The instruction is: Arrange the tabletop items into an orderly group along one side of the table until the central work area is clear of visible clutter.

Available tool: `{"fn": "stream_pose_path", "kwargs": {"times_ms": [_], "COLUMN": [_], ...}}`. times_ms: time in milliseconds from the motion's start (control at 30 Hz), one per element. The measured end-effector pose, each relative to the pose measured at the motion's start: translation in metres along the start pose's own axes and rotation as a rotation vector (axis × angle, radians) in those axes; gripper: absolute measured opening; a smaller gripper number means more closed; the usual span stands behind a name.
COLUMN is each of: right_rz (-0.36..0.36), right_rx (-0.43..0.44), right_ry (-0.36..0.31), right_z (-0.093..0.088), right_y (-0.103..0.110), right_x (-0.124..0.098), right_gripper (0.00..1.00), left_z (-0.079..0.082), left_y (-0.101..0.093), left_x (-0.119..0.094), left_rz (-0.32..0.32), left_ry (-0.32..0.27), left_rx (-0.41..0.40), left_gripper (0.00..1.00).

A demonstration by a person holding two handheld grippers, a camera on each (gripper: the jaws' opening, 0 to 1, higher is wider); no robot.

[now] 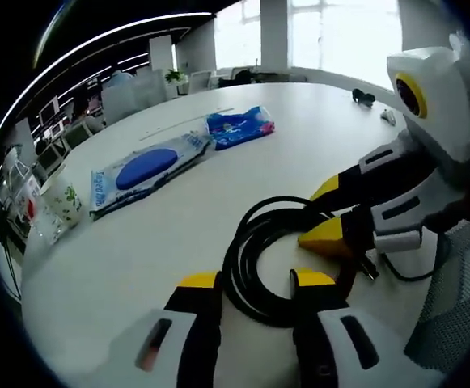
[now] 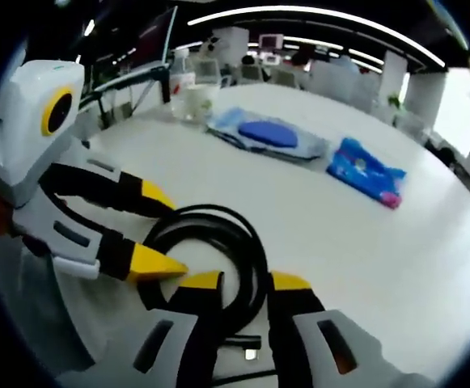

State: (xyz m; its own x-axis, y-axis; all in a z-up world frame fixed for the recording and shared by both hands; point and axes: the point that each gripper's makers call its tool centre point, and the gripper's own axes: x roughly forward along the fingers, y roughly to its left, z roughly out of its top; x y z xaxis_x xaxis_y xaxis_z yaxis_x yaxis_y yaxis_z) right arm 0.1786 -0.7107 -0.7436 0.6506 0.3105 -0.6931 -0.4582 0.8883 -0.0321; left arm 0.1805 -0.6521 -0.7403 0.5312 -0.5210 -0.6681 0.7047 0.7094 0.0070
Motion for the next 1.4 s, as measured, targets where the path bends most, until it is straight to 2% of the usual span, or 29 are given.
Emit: {"fn": "stream_pose_path", "kwargs": {"times_ms": [133, 200, 267, 367, 733, 1133, 1400], "right_rz": [-0.005, 0.005, -0.005, -0.007, -0.016, -0.007, -0.015], "right_rx": [-0.002, 0.0, -0.035, -0.029, -0.106, -0.094, -0.07], "right_ry": [-0.003, -0.011, -0.024, -0.026, -0.01, -0.011, -0.038], "right_z": [0.0, 0.001, 0.001, 0.001, 0.002, 0.006, 0.019], "right_y": [0.0, 0.004, 0.005, 0.004, 0.006, 0.008, 0.004], "right_x": [0.001, 0.002, 0.002, 0.002, 0.002, -0.002, -0.009], "right_gripper": [0.12, 0.08, 0.07, 0.07, 0.04, 0.03, 0.02], "left_z": [0.001, 0.003, 0.003, 0.003, 0.004, 0.008, 0.023], "left_y": [0.001, 0.003, 0.002, 0.002, 0.003, 0.003, 0.01], "left_x": [0.001, 0.0, 0.0, 0.0, -0.001, -0.006, -0.009], "left_rz": [0.008, 0.024, 0.028, 0.028, 0.03, 0.019, 0.025], "left_ry": [0.001, 0.001, -0.004, -0.006, 0.013, 0.009, -0.022], "left_rx": [0.009, 0.053, 0.056, 0.058, 0.088, 0.083, 0.054], "left_gripper": [0.26, 0.16, 0.16, 0.15, 0.13, 0.09, 0.09]}}
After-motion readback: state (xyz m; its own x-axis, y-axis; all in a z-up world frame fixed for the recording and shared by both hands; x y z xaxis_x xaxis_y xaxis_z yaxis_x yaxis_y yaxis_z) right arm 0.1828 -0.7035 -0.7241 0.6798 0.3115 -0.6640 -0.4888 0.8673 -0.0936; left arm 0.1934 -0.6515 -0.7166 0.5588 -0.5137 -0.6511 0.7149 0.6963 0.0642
